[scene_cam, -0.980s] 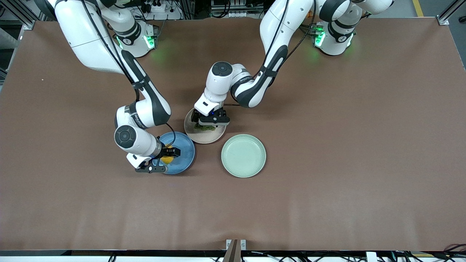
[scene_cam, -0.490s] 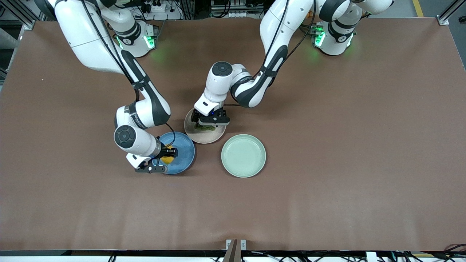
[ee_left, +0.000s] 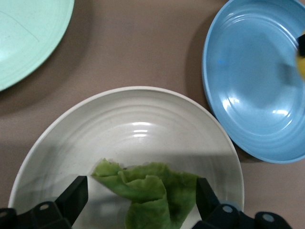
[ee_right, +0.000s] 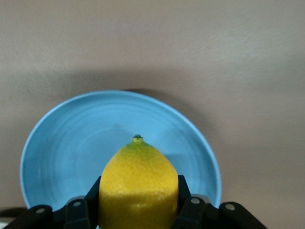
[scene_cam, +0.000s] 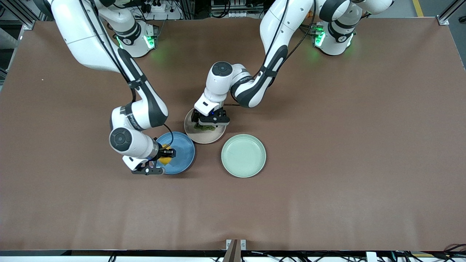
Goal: Pick lemon and lettuce from blue and beige plates
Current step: 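Close the left gripper on the lettuce while the right gripper closes on the lemon, then lift the lemon off the blue plate with the right gripper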
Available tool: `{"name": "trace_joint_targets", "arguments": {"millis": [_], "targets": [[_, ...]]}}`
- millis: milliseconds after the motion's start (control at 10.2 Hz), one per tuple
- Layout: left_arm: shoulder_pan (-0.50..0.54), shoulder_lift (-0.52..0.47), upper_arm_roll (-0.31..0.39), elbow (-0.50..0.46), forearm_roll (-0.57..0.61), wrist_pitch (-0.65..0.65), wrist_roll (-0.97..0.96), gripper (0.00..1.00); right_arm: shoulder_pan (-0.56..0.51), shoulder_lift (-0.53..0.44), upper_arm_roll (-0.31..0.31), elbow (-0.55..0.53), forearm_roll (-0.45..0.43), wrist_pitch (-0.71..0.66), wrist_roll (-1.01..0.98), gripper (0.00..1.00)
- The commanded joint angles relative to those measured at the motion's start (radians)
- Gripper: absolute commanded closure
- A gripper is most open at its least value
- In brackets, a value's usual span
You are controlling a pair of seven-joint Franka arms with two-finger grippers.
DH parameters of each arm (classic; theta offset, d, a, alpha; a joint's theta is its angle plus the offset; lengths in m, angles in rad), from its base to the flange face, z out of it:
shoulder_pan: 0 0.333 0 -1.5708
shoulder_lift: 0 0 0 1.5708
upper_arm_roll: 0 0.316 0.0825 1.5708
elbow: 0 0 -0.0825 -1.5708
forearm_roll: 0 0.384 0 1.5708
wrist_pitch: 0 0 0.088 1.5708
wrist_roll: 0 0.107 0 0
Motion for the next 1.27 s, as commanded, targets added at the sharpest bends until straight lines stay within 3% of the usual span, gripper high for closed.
{"name": "trace_joint_targets", "arguments": {"millis": [0, 392, 588, 882, 1176], "targets": [[-0.022, 0.033, 0.026, 0.019, 0.035, 0.027, -0.040, 0.00, -0.060, -0.056, 0.005, 0.005, 0.007, -0.084, -0.122, 0.84], [-0.022, 0.013, 0.026, 0.008, 0.035, -0.008, -0.042, 0.00, -0.091, -0.078, 0.000, -0.005, -0.015, -0.119, -0.189, 0.84], [-0.022, 0.001, 0.026, 0.006, 0.035, -0.028, -0.042, 0.00, -0.111, -0.105, 0.000, -0.072, -0.114, -0.099, -0.207, 0.84], [-0.022, -0.010, 0.024, 0.006, 0.035, -0.048, -0.042, 0.00, -0.148, -0.121, 0.000, -0.103, -0.133, -0.087, -0.235, 0.84], [-0.022, -0.017, 0.023, 0.006, 0.035, -0.062, -0.042, 0.00, -0.223, -0.191, 0.000, -0.242, -0.133, 0.043, -0.328, 0.85]]}}
